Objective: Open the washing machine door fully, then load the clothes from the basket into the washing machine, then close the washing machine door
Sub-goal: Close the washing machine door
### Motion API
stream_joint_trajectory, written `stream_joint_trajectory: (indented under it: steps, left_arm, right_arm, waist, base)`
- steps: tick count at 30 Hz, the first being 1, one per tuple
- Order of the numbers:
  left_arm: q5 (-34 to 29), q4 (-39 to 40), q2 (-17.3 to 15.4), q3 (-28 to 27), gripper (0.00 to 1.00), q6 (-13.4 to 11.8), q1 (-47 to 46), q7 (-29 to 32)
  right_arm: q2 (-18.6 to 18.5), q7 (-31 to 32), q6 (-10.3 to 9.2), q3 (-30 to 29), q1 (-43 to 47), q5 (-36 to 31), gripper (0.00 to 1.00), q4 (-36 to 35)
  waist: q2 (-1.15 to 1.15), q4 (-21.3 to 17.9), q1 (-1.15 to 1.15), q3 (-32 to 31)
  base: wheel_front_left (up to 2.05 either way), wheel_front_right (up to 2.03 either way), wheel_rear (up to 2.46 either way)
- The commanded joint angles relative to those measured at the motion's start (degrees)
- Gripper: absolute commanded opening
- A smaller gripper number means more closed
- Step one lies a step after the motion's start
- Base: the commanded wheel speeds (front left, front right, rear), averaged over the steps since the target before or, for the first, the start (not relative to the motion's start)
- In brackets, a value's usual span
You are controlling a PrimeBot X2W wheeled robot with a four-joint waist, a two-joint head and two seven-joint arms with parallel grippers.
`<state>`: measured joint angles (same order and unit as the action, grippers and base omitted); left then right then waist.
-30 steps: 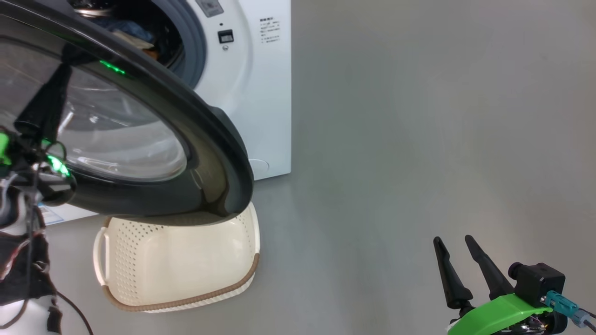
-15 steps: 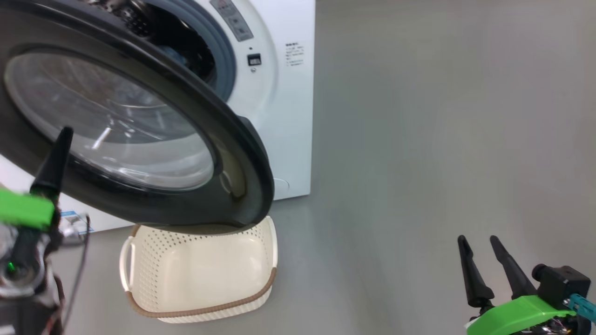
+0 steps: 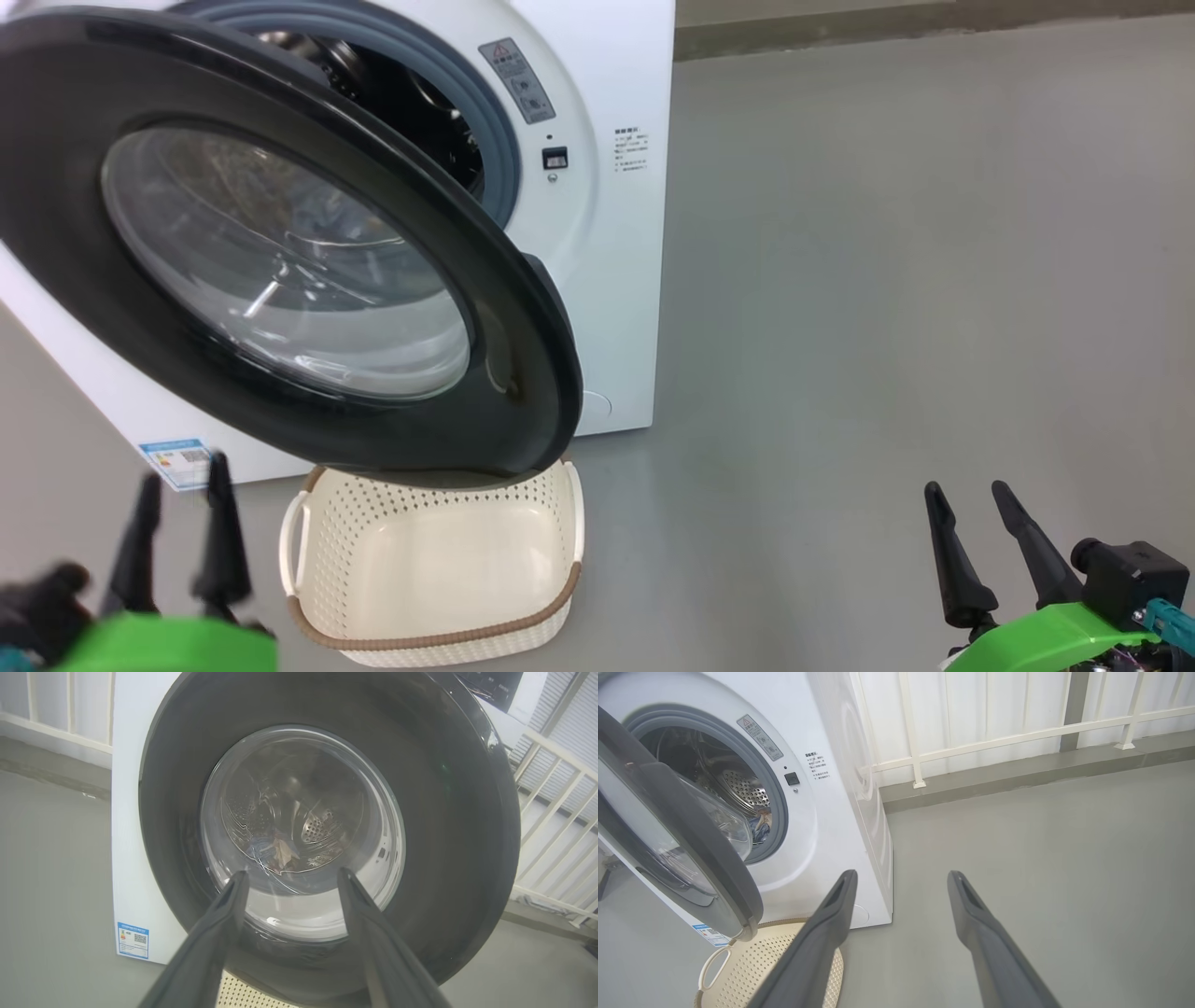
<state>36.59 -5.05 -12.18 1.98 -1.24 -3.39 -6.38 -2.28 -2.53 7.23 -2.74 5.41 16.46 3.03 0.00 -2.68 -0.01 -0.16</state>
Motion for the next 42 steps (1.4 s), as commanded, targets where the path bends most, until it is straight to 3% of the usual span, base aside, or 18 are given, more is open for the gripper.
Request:
stream_joint_trajectory:
  steps: [1,13,42]
  left_arm:
    - [-2.2,2.4,-1.0,-0.9,1.00,-0.9,0.3,-1.5]
    - [-11.2,4.2,-0.2,3.8,1.00,-5.1,10.7,-5.8]
    - [-12.1,2.8,0.2,5.8,1.00,-6.0,10.9,-6.8]
  right_arm:
    - [-0.8,0.2,0.25,1.6,-0.4,-0.9,1.00,-1.9]
    - [-1.5,1.8,0.25,2.0,1.4,-1.1,1.00,-3.3]
    - [-1.5,2.4,0.25,1.5,1.7,-0.9,1.00,-4.0]
  waist:
    - [0.00,0.3,0.01,-0.3]
    - [0.00,0.9,0.01,-1.5]
    - [0.00,1.9,0.01,-1.3]
  base:
    - [0.00,0.00,0.00]
    - [0.00,0.00,0.00]
    - [0.00,0.00,0.00]
